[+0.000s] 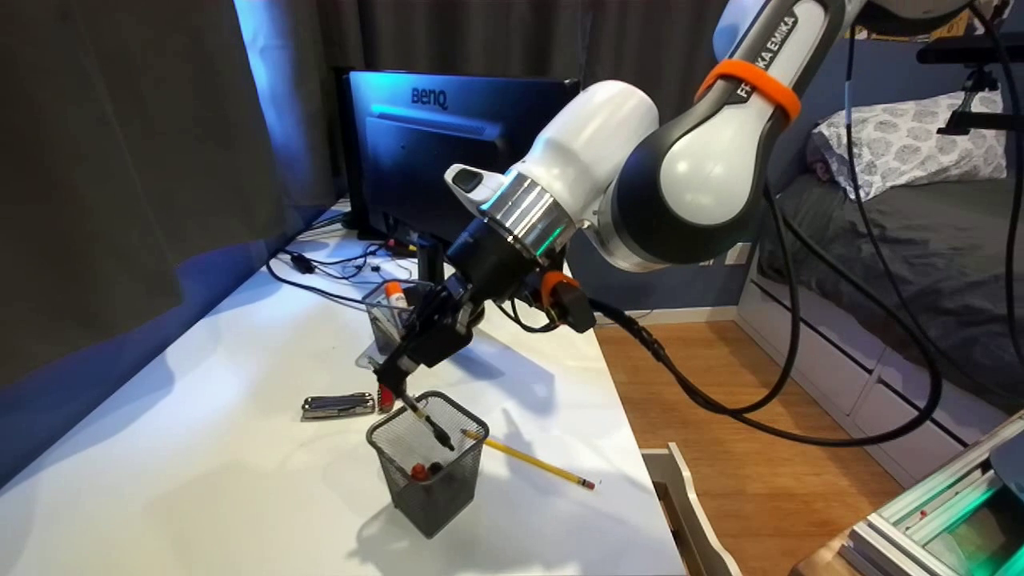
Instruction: Pick up the clear black pen from the desktop and put it in the desktop pen and pencil basket
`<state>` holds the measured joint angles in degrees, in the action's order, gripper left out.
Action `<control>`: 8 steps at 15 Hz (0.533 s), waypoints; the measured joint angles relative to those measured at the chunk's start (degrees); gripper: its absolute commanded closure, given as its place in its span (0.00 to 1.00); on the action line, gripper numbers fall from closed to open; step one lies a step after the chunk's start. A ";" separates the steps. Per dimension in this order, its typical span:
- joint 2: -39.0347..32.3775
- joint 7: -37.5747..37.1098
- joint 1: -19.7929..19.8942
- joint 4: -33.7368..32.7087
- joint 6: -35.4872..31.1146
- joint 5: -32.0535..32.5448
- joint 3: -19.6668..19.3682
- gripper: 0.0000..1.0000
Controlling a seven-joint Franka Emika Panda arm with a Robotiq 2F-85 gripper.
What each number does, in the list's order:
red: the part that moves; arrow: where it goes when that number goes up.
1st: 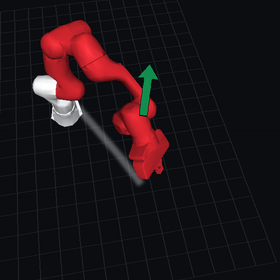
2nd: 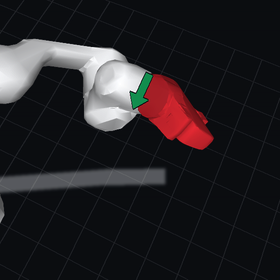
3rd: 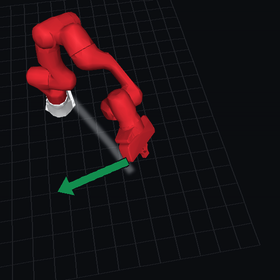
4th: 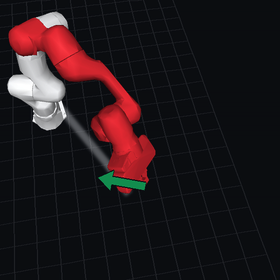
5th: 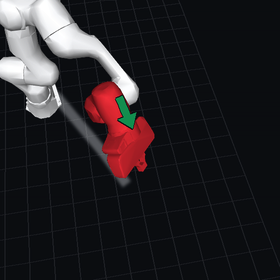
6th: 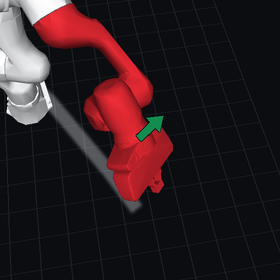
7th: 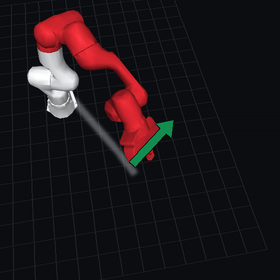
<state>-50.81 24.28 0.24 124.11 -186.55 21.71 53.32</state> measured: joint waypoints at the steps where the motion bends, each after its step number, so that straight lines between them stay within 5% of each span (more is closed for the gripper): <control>1: -0.88 0.20 -0.27 -0.61 0.01 0.24 -0.22 0.97; 8: -4.24 0.59 -2.56 -3.90 0.66 0.45 -2.21 0.97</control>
<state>-55.04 24.87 -2.32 120.21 -185.89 22.16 51.11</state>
